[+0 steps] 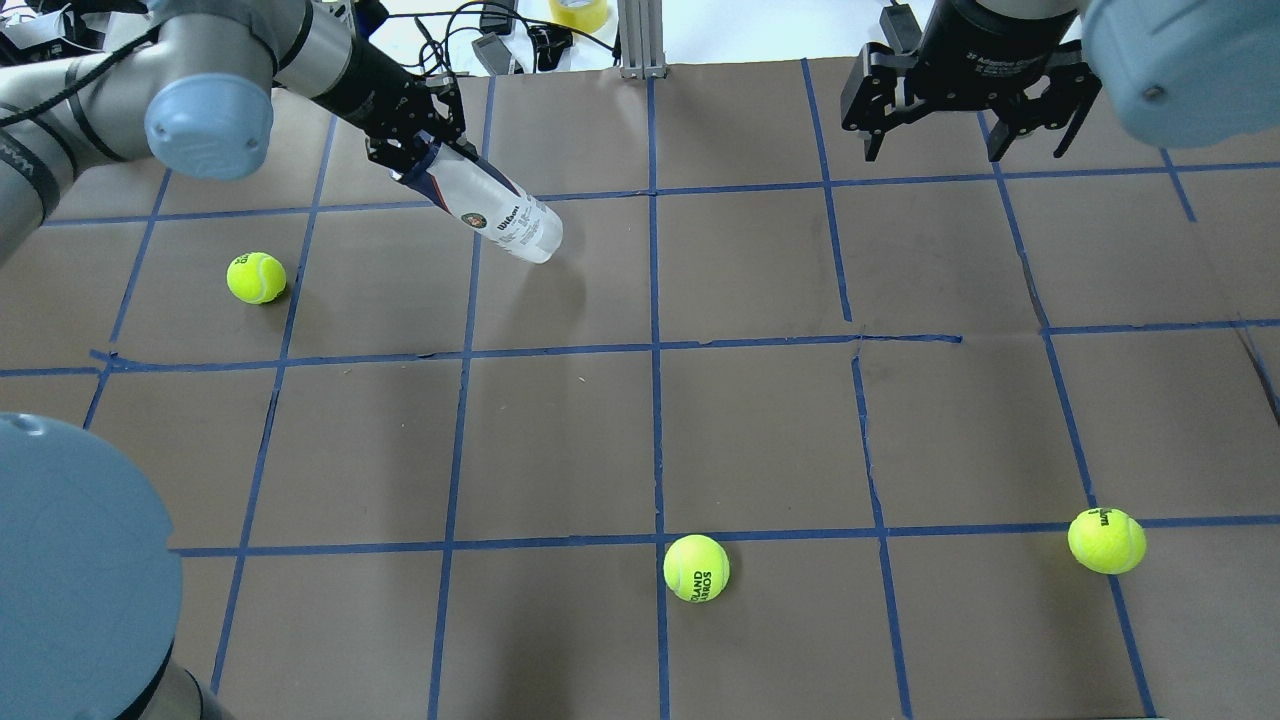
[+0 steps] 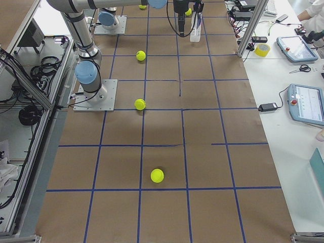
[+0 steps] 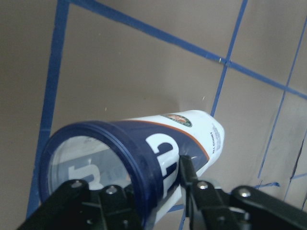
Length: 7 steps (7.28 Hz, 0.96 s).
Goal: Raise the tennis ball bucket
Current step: 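Lift the can with the left gripper and tilt it upright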
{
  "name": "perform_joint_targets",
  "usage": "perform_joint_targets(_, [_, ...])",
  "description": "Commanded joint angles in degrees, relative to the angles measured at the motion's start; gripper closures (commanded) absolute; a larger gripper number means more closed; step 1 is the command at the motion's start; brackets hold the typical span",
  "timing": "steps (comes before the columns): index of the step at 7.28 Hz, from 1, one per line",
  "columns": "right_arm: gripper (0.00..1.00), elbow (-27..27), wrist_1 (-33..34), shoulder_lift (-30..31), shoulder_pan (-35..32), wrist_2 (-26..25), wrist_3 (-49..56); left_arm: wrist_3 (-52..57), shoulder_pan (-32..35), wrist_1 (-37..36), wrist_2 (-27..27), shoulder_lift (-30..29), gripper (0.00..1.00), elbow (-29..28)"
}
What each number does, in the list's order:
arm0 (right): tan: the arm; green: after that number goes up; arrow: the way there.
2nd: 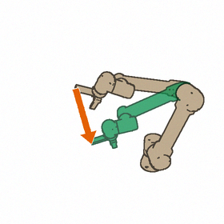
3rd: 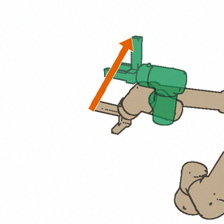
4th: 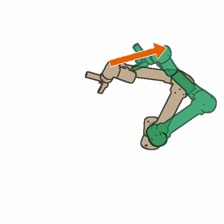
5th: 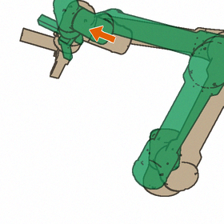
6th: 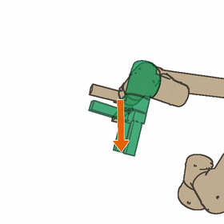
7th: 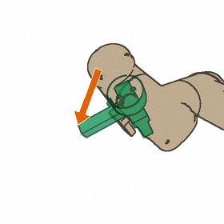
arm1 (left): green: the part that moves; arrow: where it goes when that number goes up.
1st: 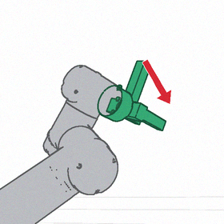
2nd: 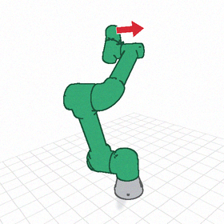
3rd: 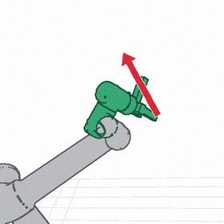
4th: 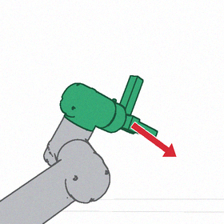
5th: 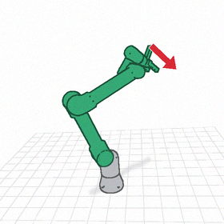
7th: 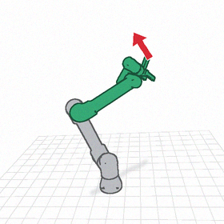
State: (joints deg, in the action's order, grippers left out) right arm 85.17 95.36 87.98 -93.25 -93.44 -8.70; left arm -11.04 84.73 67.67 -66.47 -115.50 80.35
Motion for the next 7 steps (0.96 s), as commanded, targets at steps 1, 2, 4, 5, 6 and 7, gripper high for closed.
perform_joint_targets(1, [0.0, 0.0, 0.0, 0.0, 0.0, -0.08, 0.0, 0.4, 5.86, 2.47, -13.72, 0.28, 1.0, -4.23])
perform_joint_targets(2, [0.0, 0.0, 0.0, 0.0, 0.0, 0.01, 0.0, 1.53, 8.59, 1.94, -19.34, -0.16, 1.0, -4.23])
perform_joint_targets(4, [0.0, 0.0, 0.0, 0.0, 0.0, -0.08, 0.0, 5.31, 12.64, 1.07, -25.19, -1.38, 1.0, -4.23])
perform_joint_targets(5, [0.0, 0.0, 0.0, -0.09, 0.0, 0.01, 0.0, 5.67, 13.35, 1.15, -25.12, -1.65, 1.0, -4.23])
perform_joint_targets(6, [0.0, 0.0, 0.0, 0.0, 0.0, 0.01, 0.0, 5.33, 14.49, 0.89, -25.03, -2.09, 1.0, -4.23])
perform_joint_targets(7, [0.0, 0.0, 0.0, 0.0, 0.0, 0.01, 0.0, 5.67, 14.76, 0.88, -24.94, -2.79, 1.0, -4.23])
